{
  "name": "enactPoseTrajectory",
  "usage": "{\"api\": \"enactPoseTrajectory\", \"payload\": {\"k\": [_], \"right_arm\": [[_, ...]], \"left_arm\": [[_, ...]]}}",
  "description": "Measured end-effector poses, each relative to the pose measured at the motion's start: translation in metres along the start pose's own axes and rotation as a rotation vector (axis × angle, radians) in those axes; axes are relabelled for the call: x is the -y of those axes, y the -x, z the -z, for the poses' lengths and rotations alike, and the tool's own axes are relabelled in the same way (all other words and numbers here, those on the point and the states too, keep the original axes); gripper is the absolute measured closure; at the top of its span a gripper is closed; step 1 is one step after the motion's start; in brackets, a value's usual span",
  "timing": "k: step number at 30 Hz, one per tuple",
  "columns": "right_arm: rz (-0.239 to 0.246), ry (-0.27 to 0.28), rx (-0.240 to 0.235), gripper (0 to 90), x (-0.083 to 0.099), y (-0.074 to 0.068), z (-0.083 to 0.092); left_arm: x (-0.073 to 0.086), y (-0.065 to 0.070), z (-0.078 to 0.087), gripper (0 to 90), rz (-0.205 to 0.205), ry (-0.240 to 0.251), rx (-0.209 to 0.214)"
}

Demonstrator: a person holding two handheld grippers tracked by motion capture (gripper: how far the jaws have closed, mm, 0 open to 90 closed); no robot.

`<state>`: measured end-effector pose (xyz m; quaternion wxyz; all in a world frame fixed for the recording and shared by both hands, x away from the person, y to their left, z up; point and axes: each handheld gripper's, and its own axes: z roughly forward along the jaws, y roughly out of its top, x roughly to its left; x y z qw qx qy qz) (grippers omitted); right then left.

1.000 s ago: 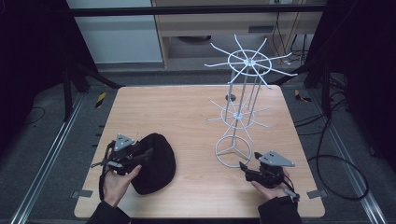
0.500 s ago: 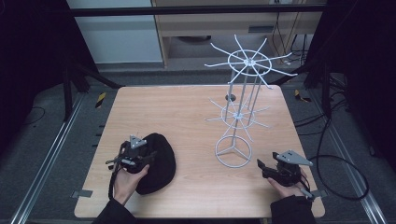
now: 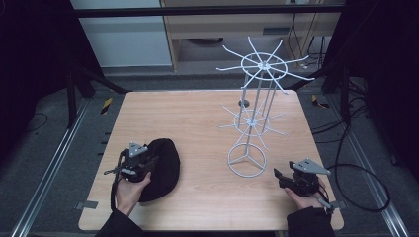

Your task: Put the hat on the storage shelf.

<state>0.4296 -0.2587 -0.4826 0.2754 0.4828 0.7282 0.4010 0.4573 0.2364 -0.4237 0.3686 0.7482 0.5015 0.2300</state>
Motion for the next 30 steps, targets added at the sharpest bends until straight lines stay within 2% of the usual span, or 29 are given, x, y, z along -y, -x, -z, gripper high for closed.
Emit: {"api": "enactPoseTrajectory", "payload": {"k": [7, 17, 30], "right_arm": [[0.000, 0.007, 0.008, 34.9, 0.000, 0.001, 0.001], [0.002, 0.008, 0.014, 33.2, 0.001, 0.002, 0.000], [0.007, 0.008, 0.019, 31.4, 0.001, 0.002, -0.001]], "left_arm": [[-0.008, -0.002, 0.024, 80.7, -0.012, 0.124, 0.044], [-0.019, 0.001, 0.059, 80.8, -0.029, 0.298, 0.115], [-0.031, 0.013, 0.103, 80.9, -0.040, 0.481, 0.227]]}}
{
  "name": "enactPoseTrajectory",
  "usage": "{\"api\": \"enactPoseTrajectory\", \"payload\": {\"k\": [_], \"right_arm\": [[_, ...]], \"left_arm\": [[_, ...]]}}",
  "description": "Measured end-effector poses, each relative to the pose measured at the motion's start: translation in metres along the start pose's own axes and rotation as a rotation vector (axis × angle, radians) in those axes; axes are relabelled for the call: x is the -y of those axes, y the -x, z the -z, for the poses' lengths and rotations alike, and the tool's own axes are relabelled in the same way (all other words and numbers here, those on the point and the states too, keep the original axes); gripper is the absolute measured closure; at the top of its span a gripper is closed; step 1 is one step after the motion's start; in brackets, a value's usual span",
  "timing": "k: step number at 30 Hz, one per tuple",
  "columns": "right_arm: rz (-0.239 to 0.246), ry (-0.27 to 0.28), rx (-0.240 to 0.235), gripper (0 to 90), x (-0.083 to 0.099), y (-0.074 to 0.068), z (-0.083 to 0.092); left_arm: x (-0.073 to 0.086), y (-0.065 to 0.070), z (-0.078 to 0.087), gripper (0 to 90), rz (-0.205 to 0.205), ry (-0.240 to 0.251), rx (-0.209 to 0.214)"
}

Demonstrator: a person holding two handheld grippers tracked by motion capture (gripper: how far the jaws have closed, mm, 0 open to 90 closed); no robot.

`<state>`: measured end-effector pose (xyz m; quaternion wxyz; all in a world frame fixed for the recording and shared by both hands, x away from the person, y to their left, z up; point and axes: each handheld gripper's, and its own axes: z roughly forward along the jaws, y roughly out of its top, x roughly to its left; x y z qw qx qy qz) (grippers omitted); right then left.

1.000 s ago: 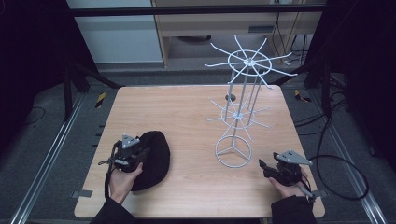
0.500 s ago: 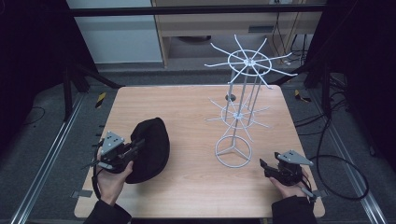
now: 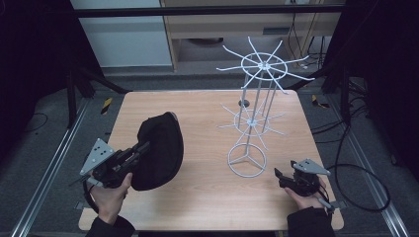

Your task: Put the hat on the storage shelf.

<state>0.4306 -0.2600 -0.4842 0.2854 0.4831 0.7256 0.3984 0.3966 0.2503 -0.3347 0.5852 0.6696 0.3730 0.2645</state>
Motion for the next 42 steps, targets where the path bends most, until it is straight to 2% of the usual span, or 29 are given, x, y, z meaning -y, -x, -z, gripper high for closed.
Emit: {"api": "enactPoseTrajectory", "payload": {"k": [7, 17, 25, 33, 40, 42], "right_arm": [[0.005, 0.004, 0.006, 30.9, 0.000, 0.000, 0.000], [0.014, 0.003, 0.013, 30.4, 0.001, 0.000, -0.001], [0.018, 0.004, 0.015, 30.3, 0.001, 0.001, -0.001], [0.027, 0.008, 0.015, 30.2, 0.001, 0.001, -0.002], [0.027, 0.009, 0.017, 30.0, 0.001, 0.001, -0.002], [0.028, 0.008, 0.016, 30.0, 0.001, 0.001, -0.002]], "left_arm": [[-0.015, 0.012, 0.013, 80.8, -0.029, 0.074, 0.050], [-0.033, 0.021, 0.016, 80.9, -0.048, 0.147, 0.101], [-0.052, 0.025, 0.006, 80.9, -0.045, 0.190, 0.135], [-0.078, 0.026, -0.004, 80.9, -0.009, 0.271, 0.188], [-0.103, 0.032, -0.012, 80.9, -0.029, 0.329, 0.206], [-0.108, 0.032, -0.014, 80.9, -0.022, 0.341, 0.212]]}}
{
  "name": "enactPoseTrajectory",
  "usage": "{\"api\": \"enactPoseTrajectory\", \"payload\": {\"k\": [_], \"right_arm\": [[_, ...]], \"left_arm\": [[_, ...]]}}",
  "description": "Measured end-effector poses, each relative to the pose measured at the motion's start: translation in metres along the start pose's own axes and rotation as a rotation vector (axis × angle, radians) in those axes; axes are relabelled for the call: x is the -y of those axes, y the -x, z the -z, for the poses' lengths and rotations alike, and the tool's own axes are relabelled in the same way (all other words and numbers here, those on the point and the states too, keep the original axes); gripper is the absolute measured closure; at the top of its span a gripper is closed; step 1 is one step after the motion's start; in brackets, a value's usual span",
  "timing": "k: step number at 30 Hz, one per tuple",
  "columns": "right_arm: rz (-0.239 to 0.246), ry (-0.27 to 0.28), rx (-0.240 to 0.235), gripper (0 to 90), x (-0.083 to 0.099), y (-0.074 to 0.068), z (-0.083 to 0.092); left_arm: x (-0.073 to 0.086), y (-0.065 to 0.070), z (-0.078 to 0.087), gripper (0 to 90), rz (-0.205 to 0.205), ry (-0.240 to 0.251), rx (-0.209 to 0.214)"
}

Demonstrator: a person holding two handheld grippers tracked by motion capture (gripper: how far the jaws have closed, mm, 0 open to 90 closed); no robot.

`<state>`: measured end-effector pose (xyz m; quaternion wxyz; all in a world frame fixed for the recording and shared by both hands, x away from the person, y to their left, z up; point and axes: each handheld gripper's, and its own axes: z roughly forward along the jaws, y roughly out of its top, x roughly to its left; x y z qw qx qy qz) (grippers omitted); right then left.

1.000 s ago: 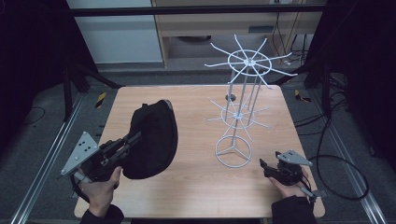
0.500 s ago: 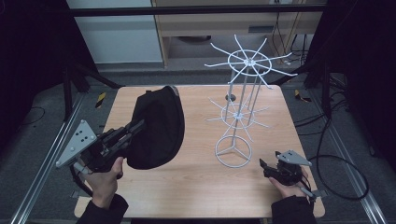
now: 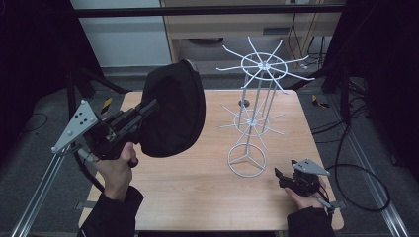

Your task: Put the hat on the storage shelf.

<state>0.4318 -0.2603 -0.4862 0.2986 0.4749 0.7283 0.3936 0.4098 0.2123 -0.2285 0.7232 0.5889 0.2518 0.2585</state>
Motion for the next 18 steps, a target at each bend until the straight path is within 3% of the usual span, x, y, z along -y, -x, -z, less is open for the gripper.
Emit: {"api": "enactPoseTrajectory", "payload": {"k": [7, 18], "right_arm": [[0.002, 0.001, 0.001, 30.0, 0.000, 0.000, 0.000], [-0.001, 0.003, -0.002, 29.4, 0.000, 0.000, 0.000]], "left_arm": [[-0.007, -0.005, -0.018, 80.9, 0.052, 0.034, 0.030], [-0.013, 0.002, -0.048, 80.8, 0.039, 0.037, 0.051]]}}
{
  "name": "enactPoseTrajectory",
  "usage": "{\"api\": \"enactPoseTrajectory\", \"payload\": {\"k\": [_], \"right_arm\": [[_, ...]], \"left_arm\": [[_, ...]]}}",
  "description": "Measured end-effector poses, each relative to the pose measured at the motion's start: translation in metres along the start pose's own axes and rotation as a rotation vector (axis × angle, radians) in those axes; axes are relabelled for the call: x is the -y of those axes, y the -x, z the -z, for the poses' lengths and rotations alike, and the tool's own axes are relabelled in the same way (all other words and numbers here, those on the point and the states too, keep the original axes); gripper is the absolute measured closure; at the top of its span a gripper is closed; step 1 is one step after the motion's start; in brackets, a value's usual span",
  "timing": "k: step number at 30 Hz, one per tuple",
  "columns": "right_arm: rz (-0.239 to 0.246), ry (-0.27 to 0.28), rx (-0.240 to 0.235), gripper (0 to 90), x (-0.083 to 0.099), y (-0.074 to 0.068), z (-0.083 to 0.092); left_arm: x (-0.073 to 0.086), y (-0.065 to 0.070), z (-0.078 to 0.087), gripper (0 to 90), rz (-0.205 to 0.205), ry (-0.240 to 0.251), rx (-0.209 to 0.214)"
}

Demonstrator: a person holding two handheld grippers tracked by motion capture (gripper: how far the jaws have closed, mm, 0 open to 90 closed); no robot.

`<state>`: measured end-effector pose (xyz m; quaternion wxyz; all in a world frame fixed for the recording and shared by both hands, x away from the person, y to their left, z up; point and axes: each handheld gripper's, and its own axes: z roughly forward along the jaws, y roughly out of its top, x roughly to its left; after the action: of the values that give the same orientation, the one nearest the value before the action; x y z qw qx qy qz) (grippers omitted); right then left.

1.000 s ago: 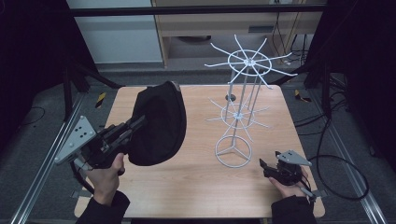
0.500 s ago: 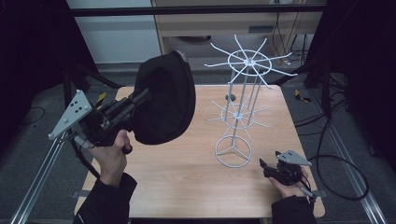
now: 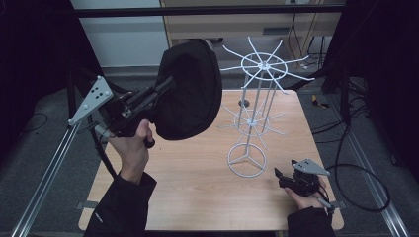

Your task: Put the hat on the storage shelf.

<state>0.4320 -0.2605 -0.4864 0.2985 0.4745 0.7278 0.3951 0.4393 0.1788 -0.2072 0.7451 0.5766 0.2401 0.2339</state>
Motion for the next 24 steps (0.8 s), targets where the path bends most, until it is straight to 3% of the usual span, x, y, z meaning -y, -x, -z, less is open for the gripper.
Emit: {"api": "enactPoseTrajectory", "payload": {"k": [8, 14, 24], "right_arm": [[-0.003, -0.004, -0.001, 29.3, 0.000, -0.001, 0.000], [-0.003, -0.002, -0.003, 29.3, 0.000, 0.000, 0.000], [0.000, -0.003, -0.007, 29.3, 0.001, -0.001, 0.000]], "left_arm": [[0.006, -0.001, -0.021, 80.7, 0.014, -0.020, 0.028], [0.015, -0.004, -0.036, 80.7, 0.056, -0.036, 0.068], [0.030, -0.014, -0.044, 79.8, 0.108, -0.081, 0.091]]}}
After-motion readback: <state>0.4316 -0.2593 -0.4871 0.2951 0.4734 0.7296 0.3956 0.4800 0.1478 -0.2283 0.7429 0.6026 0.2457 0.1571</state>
